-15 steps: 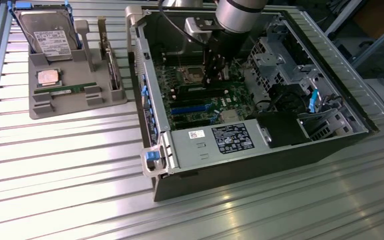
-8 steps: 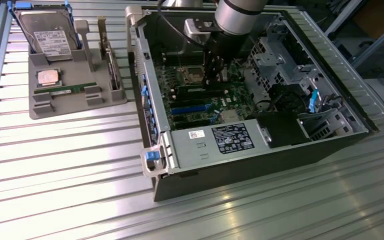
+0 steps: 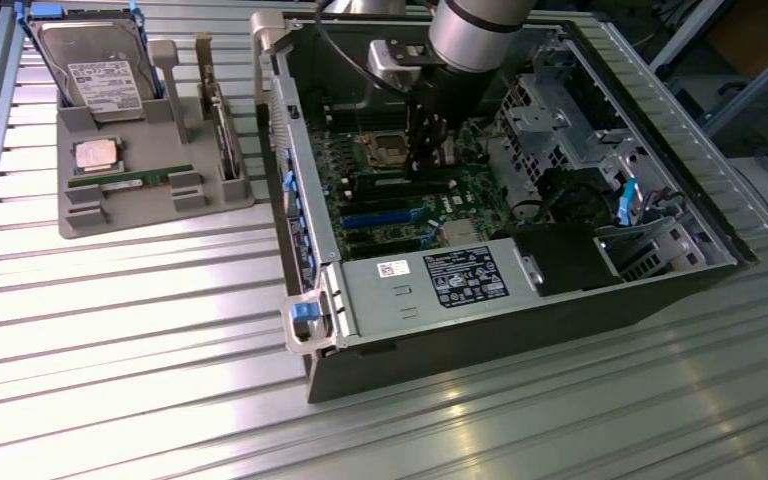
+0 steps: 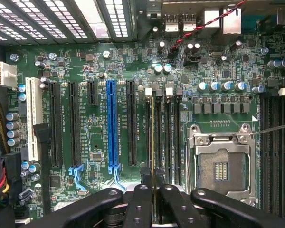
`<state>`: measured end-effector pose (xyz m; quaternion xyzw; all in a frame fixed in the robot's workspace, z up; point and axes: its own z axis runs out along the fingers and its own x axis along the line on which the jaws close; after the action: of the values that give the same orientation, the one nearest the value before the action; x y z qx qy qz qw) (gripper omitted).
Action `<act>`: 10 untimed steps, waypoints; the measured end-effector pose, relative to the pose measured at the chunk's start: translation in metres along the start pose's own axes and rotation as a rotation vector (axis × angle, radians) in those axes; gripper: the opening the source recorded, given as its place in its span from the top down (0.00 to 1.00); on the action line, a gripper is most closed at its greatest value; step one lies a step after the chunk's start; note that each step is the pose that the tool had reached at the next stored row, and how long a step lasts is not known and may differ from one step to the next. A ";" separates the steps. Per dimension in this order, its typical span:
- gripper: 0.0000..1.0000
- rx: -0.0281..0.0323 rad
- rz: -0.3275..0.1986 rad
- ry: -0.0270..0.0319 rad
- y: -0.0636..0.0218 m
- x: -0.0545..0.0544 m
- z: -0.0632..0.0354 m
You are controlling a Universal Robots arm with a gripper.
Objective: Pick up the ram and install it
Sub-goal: 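Insert the ram into the slot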
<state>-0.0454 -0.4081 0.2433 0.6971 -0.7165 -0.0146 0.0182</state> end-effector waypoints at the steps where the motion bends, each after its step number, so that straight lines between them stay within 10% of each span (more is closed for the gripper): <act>1: 0.88 0.0000 0.000 0.0002 0.0000 0.000 0.0005; 10: 0.88 0.0002 -0.006 0.0042 -0.0002 0.000 0.0039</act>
<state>-0.0454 -0.4081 0.2394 0.6993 -0.7144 -0.0132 0.0196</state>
